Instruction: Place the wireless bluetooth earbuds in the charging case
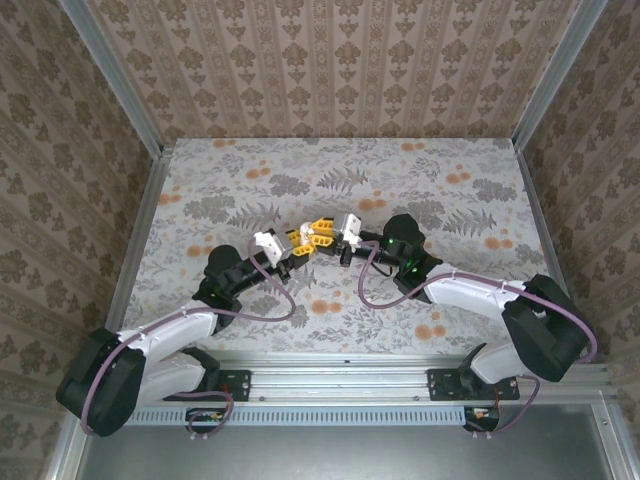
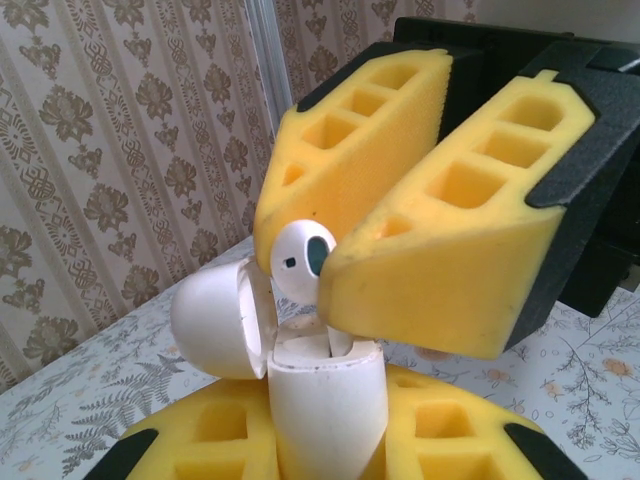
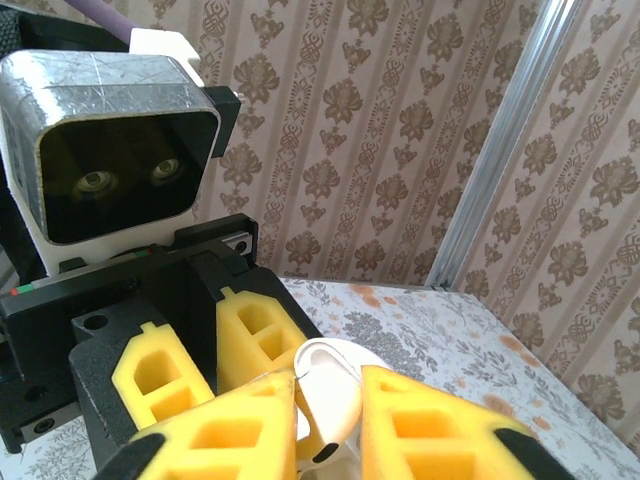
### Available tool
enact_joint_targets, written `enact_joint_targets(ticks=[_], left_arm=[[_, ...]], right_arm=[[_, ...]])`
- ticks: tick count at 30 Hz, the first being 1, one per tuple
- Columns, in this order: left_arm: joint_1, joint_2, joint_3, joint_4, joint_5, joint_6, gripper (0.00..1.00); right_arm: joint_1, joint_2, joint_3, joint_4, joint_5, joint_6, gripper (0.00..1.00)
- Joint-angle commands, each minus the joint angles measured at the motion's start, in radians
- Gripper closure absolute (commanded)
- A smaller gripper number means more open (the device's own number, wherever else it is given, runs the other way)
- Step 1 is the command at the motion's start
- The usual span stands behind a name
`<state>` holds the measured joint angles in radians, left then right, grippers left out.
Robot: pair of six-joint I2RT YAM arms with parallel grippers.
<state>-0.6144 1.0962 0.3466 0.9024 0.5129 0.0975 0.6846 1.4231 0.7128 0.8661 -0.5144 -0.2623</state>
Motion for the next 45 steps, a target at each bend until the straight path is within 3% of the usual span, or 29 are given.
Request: enact_joint_targets(ticks=[1,9,15,23,33,45], left_arm=[[0.004,-0.021,0.000,0.001,0.019,0.011,0.95],[0.007,-0.021,0.003,-0.005,0.025,0.014,0.95],[0.007,-0.040,-0.004,-0.035,0.023,0.033,0.95],[0.007,-0.069,-0.009,-0.121,0.046,0.116,0.94],[0.002,-0.124,-0.033,-0.246,0.053,0.319,0.95],[-0.007,-0.129,-0.058,-0.213,0.101,0.394,0.99]], right_arm=[[0.004,-0.010,0.028,-0.035,-0.032,-0.011,0.74],[0.004,-0.024,0.015,-0.026,-0.017,-0.007,0.66],[-0.005,-0.125,-0.039,-0.050,0.011,-0.019,0.64],[-0.023,-0.273,-0.097,-0.286,0.040,-0.075,0.64],[-0.028,-0.373,-0.079,-0.753,0.149,-0.128,0.63],[-0.048,-0.265,0.068,-1.169,0.302,0.089,0.60]])
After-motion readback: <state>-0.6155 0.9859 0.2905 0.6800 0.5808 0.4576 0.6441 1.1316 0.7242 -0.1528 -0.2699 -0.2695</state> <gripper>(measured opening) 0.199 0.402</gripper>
